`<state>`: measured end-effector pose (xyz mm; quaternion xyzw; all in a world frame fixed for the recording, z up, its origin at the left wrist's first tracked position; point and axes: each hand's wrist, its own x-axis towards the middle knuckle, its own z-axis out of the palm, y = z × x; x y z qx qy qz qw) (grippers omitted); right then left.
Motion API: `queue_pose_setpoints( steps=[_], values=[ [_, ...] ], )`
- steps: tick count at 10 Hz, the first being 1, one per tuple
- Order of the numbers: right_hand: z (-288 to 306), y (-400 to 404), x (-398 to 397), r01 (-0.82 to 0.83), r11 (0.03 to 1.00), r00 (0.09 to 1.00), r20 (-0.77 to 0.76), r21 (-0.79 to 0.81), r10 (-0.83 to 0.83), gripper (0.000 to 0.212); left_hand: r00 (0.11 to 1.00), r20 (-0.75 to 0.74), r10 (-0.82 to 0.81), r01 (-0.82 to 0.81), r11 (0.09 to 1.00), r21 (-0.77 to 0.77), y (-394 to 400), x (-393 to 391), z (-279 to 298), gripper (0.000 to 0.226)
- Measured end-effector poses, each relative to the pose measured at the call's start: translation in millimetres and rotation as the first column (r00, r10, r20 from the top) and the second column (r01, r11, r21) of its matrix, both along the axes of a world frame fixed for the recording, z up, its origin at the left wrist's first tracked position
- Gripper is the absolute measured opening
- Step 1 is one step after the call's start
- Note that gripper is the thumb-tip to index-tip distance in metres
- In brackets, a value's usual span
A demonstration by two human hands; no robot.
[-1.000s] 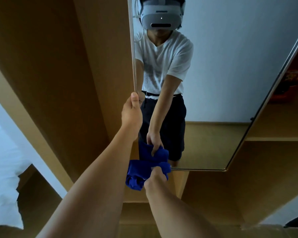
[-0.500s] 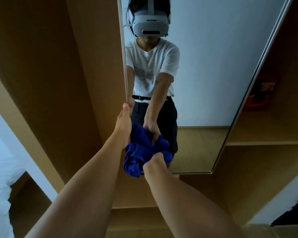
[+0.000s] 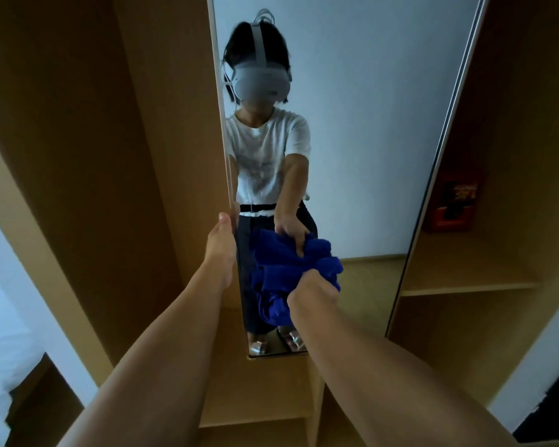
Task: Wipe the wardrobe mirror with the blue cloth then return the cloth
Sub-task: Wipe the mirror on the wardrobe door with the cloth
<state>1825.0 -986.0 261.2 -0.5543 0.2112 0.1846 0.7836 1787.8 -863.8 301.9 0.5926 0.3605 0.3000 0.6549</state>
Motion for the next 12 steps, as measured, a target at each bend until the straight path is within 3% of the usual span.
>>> queue_pose_setpoints(
  steps=[1, 3, 4, 6, 7, 8, 10, 11, 12],
  values=[
    [15.8, 7.0, 3.1, 0.084, 0.996, 0.996, -0.001, -0.019, -0.084, 0.036, 0.999, 0.029, 0.014, -0.015, 0.999, 0.034, 1.6, -2.9, 19.3, 0.049],
    [68.6, 7.9, -1.8, 0.076, 0.997, 0.981, 0.177, 0.028, -0.08, 0.039, 0.997, 0.08, 0.023, -0.03, 0.997, 0.076, 5.2, -3.9, 57.2, 0.041],
    [90.7, 15.5, 2.1, 0.183, 0.983, 0.934, 0.313, -0.001, -0.174, 0.023, 0.996, 0.084, 0.031, -0.04, 0.994, 0.105, 8.6, -1.8, 76.7, 0.039],
    [120.5, 22.3, 7.2, 0.188, 0.974, 0.898, 0.424, -0.123, -0.12, 0.019, 0.997, 0.072, 0.037, -0.043, 0.995, 0.09, 15.8, 1.3, 88.0, 0.045],
    [135.9, 25.0, 4.2, 0.2, 0.948, 0.833, 0.552, -0.249, -0.031, 0.028, 0.996, 0.085, 0.038, -0.044, 0.997, 0.063, 15.1, 0.8, 88.6, 0.046],
    [160.1, 27.3, 1.0, 0.269, 0.896, 0.719, 0.693, -0.354, 0.058, 0.04, 0.996, 0.089, 0.018, -0.024, 0.998, 0.056, 11.2, -2.4, 91.6, 0.046],
    [185.9, 37.6, -6.0, 0.436, 0.81, 0.451, 0.874, -0.391, 0.179, 0.05, 0.999, 0.041, 0.002, -0.005, 0.998, 0.067, 11.6, -9.3, 95.3, 0.047],
    [178.2, 38.8, -4.6, 0.542, 0.737, 0.25, 0.914, -0.405, 0.318, 0.061, 0.999, 0.042, -0.024, 0.02, 0.996, 0.083, 10.7, -10.9, 94.7, 0.047],
    [163.6, 38.5, -0.6, 0.639, 0.6, 0.128, 0.835, -0.482, 0.535, 0.072, 0.998, 0.065, -0.028, 0.024, 0.998, 0.053, 9.4, -11.5, 92.2, 0.044]
  ],
)
